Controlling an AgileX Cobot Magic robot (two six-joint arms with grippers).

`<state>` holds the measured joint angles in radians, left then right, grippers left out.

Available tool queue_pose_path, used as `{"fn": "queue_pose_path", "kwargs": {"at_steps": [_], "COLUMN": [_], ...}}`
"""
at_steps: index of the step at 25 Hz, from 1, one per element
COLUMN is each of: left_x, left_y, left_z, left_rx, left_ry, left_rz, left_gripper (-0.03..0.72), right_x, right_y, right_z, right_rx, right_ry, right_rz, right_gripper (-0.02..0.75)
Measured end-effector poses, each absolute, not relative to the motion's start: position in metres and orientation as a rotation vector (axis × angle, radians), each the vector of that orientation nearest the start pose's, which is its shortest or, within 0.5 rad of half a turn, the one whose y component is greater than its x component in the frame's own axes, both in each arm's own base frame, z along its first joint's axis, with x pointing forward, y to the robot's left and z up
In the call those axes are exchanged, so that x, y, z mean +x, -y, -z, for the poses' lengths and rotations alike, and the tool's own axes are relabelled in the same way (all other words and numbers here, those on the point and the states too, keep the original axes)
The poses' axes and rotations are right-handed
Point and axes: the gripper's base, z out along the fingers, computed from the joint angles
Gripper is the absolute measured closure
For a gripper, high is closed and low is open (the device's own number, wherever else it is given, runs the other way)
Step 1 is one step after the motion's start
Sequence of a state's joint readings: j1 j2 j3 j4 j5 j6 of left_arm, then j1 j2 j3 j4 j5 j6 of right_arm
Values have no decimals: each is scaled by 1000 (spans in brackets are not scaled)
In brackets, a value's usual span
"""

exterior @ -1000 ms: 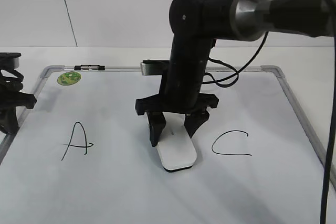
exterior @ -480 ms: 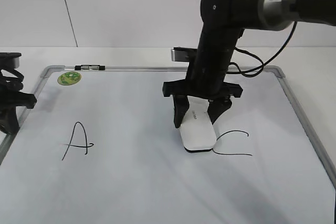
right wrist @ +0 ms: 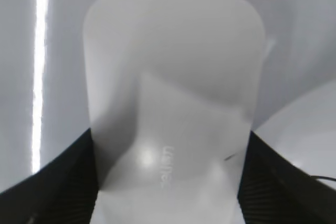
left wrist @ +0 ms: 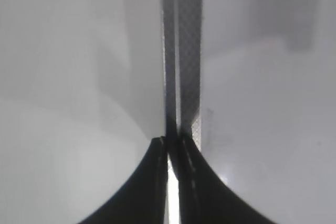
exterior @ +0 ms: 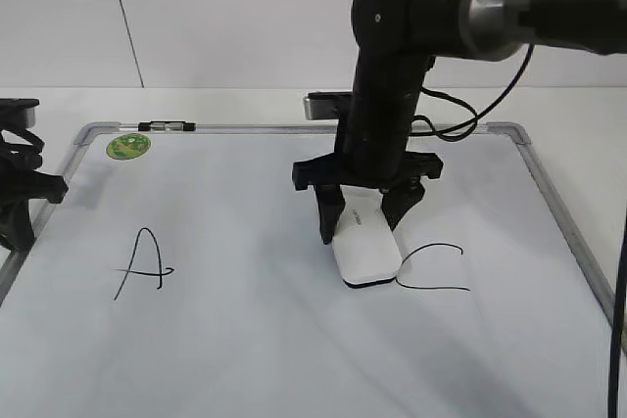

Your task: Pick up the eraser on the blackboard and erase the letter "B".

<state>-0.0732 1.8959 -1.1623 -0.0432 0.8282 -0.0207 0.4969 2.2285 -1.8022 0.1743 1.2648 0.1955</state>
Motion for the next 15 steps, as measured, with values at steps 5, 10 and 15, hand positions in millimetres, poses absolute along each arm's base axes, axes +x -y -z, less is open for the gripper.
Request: {"fn": "queue_pose_path", "kwargs": {"at_steps": [5,10,15], "left_x": [348,347,347], "left_y": [28,28,28], "left_z": [-154,-154,-154], "left_rx": [38,38,38], "left_ry": [-3048,-3050,-3050], "left_rz": [55,55,55], "left_gripper": [673,673,673], "right_x": [375,360,346], "right_y": [-245,-278,-304], "right_z": [-172,-174,-176], "right_rx": [-526,-643,-722], "right_ry": [-3153,-3119,-3094], "right_rz": [-153,-198,-257], "right_gripper": [204,204,204]}}
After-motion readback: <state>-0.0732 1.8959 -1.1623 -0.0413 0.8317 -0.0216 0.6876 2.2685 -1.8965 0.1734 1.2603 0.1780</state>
